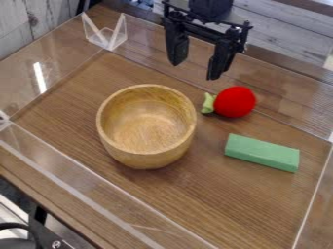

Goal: Move the red object to the left side of the table

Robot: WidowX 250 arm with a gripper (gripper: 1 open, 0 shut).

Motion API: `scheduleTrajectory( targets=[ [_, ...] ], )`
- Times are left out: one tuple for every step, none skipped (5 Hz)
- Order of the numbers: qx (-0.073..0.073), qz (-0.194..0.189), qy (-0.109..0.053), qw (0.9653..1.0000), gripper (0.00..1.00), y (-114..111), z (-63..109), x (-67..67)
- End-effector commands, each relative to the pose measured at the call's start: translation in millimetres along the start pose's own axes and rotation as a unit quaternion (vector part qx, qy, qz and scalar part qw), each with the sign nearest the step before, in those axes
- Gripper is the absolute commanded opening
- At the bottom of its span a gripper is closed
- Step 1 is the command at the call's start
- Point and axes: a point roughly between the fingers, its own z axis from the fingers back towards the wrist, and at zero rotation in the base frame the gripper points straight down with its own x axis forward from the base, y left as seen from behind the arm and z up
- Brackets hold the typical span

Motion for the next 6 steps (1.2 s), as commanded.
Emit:
scheduleTrajectory(
  targets=[
    [0.000,-0.031,0.012,0.9994,1.00,-4.9,-15.6,8.7],
    [0.007,-0.129,0.021,0.9914,1.00,-8.1,-34.9,25.4],
    [0.014,-0.192,0.017,0.9812,1.00,-12.4,-46.2,38.9],
    [0.018,-0.216,0.012,0.9762,1.00,-10.2,-49.4,56.8],
    [0.019,-0.232,0.009,0.9725,1.00,-6.7,-53.6,71.0],
    [0.018,-0.259,0.006,0.9656,1.00,-10.6,-59.0,76.6]
  ],
)
